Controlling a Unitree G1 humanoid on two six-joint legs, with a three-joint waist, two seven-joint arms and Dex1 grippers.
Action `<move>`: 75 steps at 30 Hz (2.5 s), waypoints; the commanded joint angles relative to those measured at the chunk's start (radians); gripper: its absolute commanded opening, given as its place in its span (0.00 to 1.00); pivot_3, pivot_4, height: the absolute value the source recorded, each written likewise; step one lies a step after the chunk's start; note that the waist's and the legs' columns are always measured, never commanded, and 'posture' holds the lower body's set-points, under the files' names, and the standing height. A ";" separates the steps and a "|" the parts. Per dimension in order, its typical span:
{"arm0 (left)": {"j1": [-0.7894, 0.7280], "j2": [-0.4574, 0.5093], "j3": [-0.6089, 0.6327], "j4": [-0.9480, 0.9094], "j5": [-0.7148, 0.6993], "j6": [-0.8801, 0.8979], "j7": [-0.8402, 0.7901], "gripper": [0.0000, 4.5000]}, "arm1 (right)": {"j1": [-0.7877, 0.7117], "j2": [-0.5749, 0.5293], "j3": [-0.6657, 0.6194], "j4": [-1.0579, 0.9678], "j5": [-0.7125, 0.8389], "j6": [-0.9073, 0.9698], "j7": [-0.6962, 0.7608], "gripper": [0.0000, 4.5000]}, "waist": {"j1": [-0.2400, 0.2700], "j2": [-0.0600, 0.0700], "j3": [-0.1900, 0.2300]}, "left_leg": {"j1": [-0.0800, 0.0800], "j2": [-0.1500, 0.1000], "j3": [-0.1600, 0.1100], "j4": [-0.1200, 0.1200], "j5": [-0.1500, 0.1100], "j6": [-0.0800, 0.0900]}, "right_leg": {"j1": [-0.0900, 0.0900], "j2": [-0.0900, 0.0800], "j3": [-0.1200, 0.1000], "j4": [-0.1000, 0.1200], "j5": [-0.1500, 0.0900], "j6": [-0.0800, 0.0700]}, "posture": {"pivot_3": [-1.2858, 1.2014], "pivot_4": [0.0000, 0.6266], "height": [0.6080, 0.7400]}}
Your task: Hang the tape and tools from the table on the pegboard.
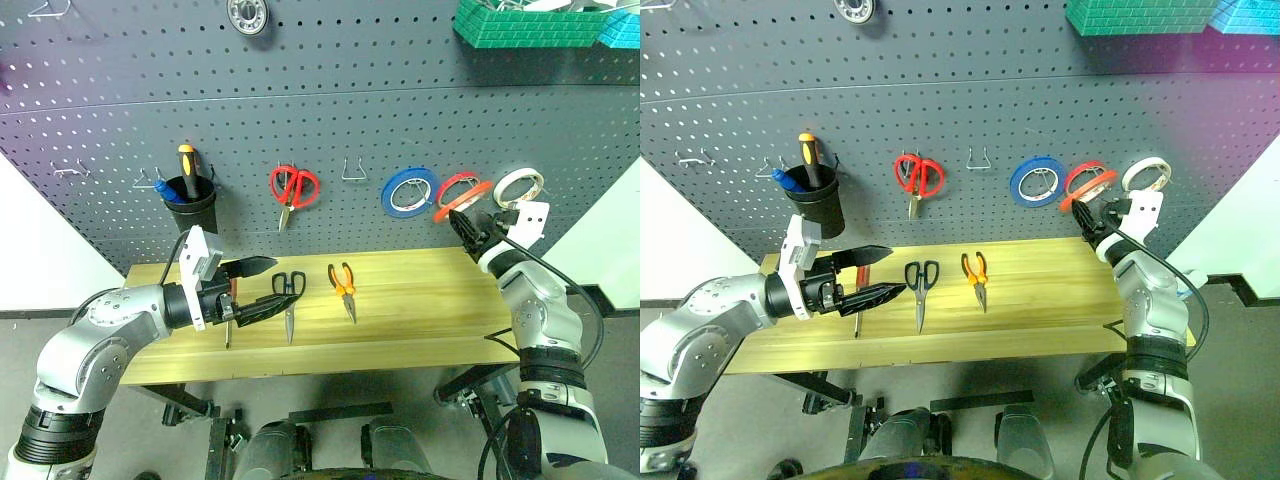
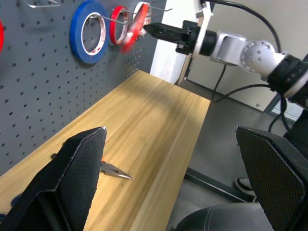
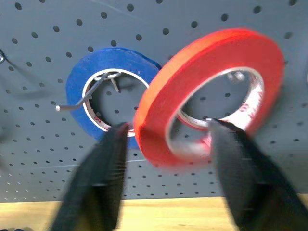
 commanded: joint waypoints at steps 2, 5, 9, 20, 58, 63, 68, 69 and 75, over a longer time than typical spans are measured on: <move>0.000 0.011 0.035 -0.034 -0.024 0.000 0.009 1.00 | 0.001 -0.011 0.000 -0.040 0.012 -0.003 0.021 0.99 | 0.002 0.000 0.000 | 0.000 0.000 0.000 0.000 0.000 0.000 | 0.000 0.000 0.000 0.000 0.000 0.000 | 0.51 0.03 1.00; 0.006 0.009 0.031 -0.038 -0.025 0.002 0.012 1.00 | 0.051 -0.008 0.012 -0.087 0.015 0.006 0.043 0.99 | 0.004 0.000 0.000 | 0.000 0.000 0.000 0.000 0.000 0.000 | 0.000 0.000 0.000 0.000 0.000 0.000 | 0.51 0.03 1.00; 0.016 0.008 0.032 -0.043 -0.023 0.001 0.011 1.00 | 0.131 -0.009 0.026 -0.182 0.058 0.081 0.083 0.99 | 0.005 0.000 0.000 | 0.000 0.000 0.000 0.000 0.000 0.000 | 0.000 0.000 0.000 0.000 0.000 0.000 | 0.51 0.04 1.00; 0.082 0.025 0.074 -0.048 0.011 -0.033 0.022 1.00 | 0.209 0.088 0.215 -0.434 0.019 0.301 -0.034 0.99 | -0.004 -0.001 0.000 | 0.001 0.001 0.000 0.000 -0.001 -0.001 | 0.000 0.000 0.001 0.000 -0.002 -0.004 | 0.51 0.09 1.00; 0.380 0.090 0.375 -0.251 -0.101 0.032 0.156 1.00 | -0.059 0.311 0.405 -0.061 -0.240 0.416 -0.231 0.99 | 0.046 -0.014 0.115 | -0.003 0.001 -0.001 -0.007 -0.002 -0.003 | -0.010 -0.001 0.001 -0.005 -0.003 -0.007 | 0.60 0.37 1.00; 0.407 0.103 0.408 -0.274 -0.130 0.047 0.168 1.00 | -0.073 0.322 0.397 -0.024 -0.250 0.394 -0.242 0.99 | 0.052 -0.014 0.138 | -0.004 0.001 -0.001 -0.008 -0.002 -0.003 | -0.011 -0.001 0.001 -0.006 -0.003 -0.007 | 0.61 0.39 1.00; 0.433 0.108 0.430 -0.296 -0.155 0.058 0.176 1.00 | -0.093 0.333 0.393 0.006 -0.254 0.381 -0.247 0.99 | 0.053 -0.015 0.147 | -0.005 0.001 -0.001 -0.010 -0.002 -0.003 | -0.012 -0.001 0.001 -0.007 -0.003 -0.007 | 0.61 0.40 1.00; 0.436 0.108 0.435 -0.299 -0.160 0.060 0.180 1.00 | -0.098 0.335 0.391 0.014 -0.254 0.379 -0.251 0.99 | 0.053 -0.015 0.151 | -0.005 0.001 -0.001 -0.010 -0.002 -0.003 | -0.012 -0.001 0.000 -0.008 -0.003 -0.007 | 0.61 0.40 1.00; 0.453 0.109 0.445 -0.322 -0.183 0.066 0.198 1.00 | -0.119 0.328 0.383 0.055 -0.284 0.338 -0.288 0.99 | 0.053 -0.015 0.157 | -0.009 0.001 -0.001 -0.010 -0.002 -0.004 | -0.015 -0.001 0.000 -0.007 -0.003 -0.007 | 0.61 0.40 1.00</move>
